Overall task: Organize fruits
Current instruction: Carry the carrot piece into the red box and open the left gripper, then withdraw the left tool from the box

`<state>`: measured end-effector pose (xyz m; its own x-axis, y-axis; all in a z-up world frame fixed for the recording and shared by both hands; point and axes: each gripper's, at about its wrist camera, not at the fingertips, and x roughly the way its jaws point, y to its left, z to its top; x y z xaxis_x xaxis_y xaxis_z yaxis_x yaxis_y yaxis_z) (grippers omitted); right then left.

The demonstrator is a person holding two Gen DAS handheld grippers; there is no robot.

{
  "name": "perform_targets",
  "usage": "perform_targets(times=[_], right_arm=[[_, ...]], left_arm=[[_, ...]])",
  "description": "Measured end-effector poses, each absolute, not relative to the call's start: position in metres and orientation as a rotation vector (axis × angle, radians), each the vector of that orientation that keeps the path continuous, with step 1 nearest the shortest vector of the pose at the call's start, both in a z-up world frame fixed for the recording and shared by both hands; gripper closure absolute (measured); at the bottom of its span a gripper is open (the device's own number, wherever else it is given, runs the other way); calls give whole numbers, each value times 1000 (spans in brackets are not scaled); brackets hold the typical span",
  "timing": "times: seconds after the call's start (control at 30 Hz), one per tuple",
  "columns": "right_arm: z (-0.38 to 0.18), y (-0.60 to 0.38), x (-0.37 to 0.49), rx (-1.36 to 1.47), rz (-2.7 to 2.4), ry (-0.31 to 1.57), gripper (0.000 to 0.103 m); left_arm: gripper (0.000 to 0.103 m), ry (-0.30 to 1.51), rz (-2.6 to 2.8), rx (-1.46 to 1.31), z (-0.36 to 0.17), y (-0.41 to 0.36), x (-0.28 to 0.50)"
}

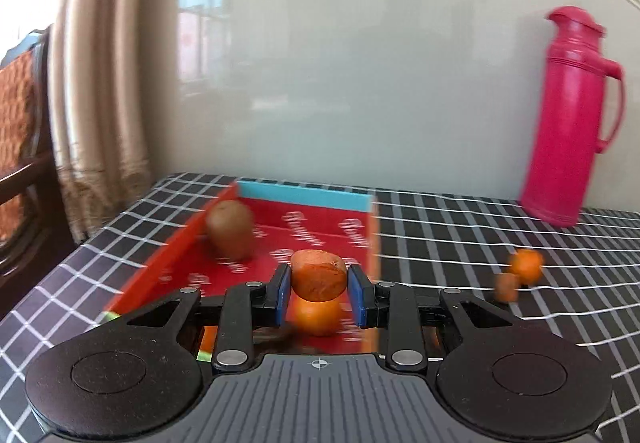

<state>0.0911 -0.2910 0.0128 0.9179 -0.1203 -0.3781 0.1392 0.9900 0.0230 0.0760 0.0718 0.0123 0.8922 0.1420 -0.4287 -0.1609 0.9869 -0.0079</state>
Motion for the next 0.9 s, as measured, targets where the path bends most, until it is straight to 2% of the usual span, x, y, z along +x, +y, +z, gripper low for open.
perform_targets(times=[0.9], right_arm=[[12, -251, 102, 33, -53, 400, 25]], left_arm=[[72, 439, 267, -55, 9, 114, 70]])
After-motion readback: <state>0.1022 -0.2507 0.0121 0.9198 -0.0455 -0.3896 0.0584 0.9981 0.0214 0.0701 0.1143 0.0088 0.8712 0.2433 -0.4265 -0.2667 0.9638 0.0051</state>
